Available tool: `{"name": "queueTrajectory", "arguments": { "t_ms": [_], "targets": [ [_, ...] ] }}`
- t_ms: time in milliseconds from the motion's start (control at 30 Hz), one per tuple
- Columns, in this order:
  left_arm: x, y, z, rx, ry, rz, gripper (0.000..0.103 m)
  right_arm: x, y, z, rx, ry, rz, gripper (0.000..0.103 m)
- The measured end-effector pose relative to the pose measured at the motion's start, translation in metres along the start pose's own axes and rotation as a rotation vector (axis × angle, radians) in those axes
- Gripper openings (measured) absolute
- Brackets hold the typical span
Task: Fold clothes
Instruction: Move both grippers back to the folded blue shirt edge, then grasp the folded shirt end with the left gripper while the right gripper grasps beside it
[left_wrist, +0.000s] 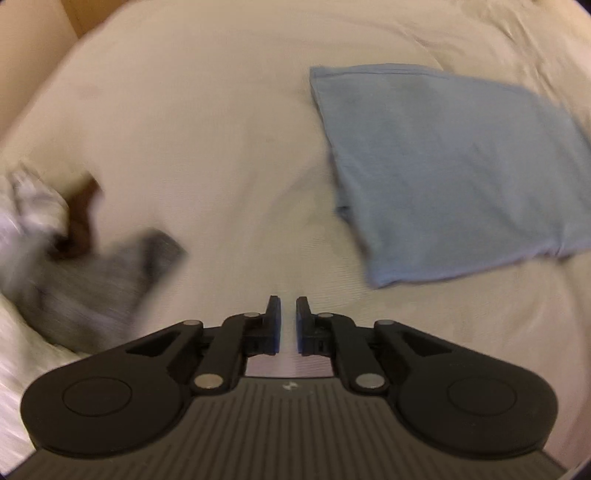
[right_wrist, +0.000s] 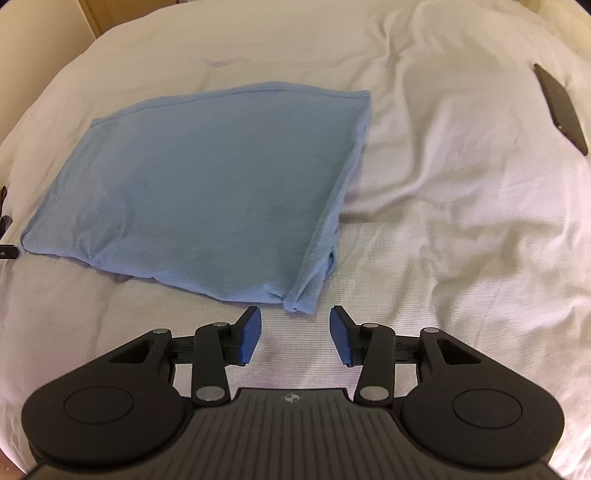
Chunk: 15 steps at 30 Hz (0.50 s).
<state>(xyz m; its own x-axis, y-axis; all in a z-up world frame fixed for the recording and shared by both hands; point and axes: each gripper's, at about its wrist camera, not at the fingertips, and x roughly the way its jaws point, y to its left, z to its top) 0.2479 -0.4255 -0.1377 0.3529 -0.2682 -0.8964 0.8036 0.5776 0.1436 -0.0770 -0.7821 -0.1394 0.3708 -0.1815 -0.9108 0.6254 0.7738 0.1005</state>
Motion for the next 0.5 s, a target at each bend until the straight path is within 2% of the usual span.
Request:
{"name": "queueTrajectory", "arguments": {
  "t_ms": [67,133,233,300,367,467,500],
  "targets": [
    [-0.013,-0.020,0.000,0.255,-0.079,0.049,0.012,-0.004,0.003,-0.001,-0.037,-0.007,-0.003,0.044],
    [-0.016,-0.049,-0.006,0.473,-0.135,0.050,0.028,-0.005,0.010,0.000,-0.087,-0.011,-0.002,0.046],
    [-0.014,-0.090,-0.017,0.771,-0.202,0.054,0.029,-0.001,0.024,-0.002,-0.145,-0.007,0.016,0.047],
    [-0.004,-0.110,-0.024,0.888,-0.209,0.050,0.028,0.001,0.030,-0.002,-0.145,-0.005,0.028,0.047],
    [0.008,-0.125,-0.029,0.977,-0.214,0.090,0.027,0.001,0.034,-0.001,-0.149,-0.008,0.037,0.047],
    [0.018,-0.135,-0.031,1.031,-0.211,0.118,0.020,0.001,0.040,-0.001,-0.184,-0.016,0.038,0.047],
    [0.021,-0.137,-0.031,1.044,-0.210,0.131,0.013,0.001,0.041,-0.001,-0.199,-0.017,0.038,0.047]
  ]
}}
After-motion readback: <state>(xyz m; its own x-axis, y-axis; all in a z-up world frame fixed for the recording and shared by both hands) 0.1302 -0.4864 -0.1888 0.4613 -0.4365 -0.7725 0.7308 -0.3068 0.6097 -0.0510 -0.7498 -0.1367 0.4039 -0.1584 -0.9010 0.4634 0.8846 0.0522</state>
